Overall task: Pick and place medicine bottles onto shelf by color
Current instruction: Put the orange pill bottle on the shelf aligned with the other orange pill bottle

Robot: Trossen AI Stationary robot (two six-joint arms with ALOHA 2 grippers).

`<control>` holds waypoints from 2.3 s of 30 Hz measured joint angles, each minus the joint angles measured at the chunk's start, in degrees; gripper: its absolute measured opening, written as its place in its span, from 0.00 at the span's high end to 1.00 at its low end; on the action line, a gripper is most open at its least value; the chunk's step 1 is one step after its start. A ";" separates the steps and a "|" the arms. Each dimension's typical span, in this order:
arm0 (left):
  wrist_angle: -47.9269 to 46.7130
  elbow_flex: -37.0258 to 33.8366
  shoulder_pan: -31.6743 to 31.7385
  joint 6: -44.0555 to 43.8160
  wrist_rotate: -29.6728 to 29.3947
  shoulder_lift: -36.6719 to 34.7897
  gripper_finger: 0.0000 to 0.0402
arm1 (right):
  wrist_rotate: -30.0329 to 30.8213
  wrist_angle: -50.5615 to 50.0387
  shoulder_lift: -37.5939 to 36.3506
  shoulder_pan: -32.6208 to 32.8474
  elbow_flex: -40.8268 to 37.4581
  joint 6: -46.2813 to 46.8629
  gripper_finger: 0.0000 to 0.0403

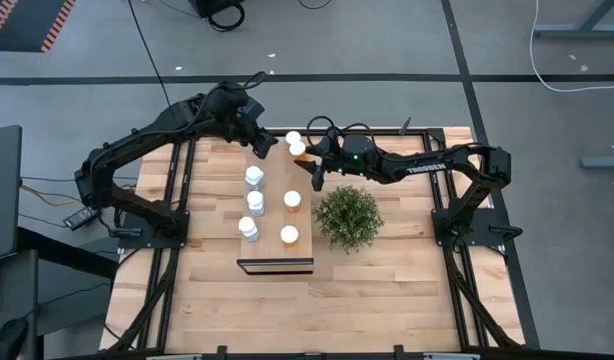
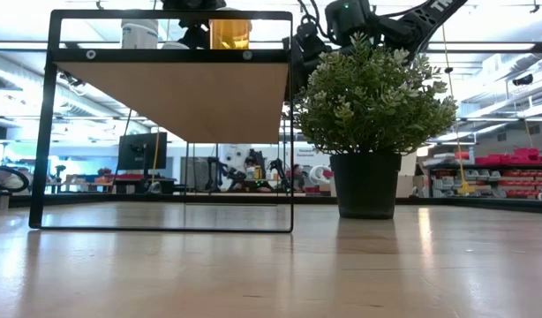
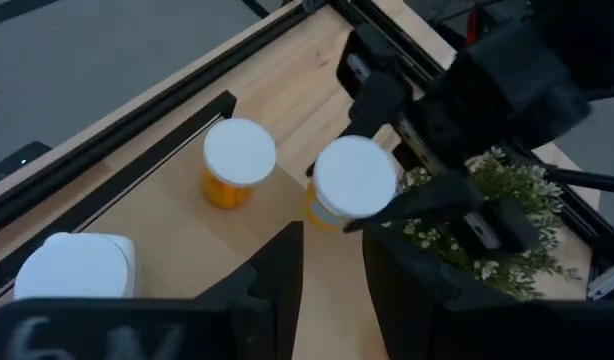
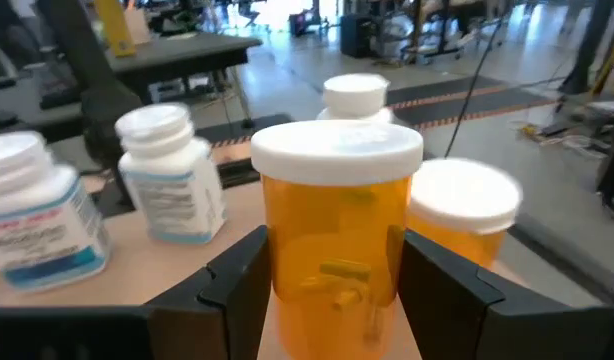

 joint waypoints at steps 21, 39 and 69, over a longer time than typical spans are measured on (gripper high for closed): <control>1.73 0.02 0.02 0.07 -0.69 0.05 0.71 | -2.79 1.03 4.62 0.96 -0.02 1.55 0.50; 1.68 0.02 0.02 0.15 -0.68 0.07 0.70 | -2.55 0.53 4.87 0.98 -0.02 2.42 0.45; 1.38 0.00 0.02 0.19 -0.68 0.07 0.70 | -7.46 -2.43 3.32 1.03 0.13 4.56 0.31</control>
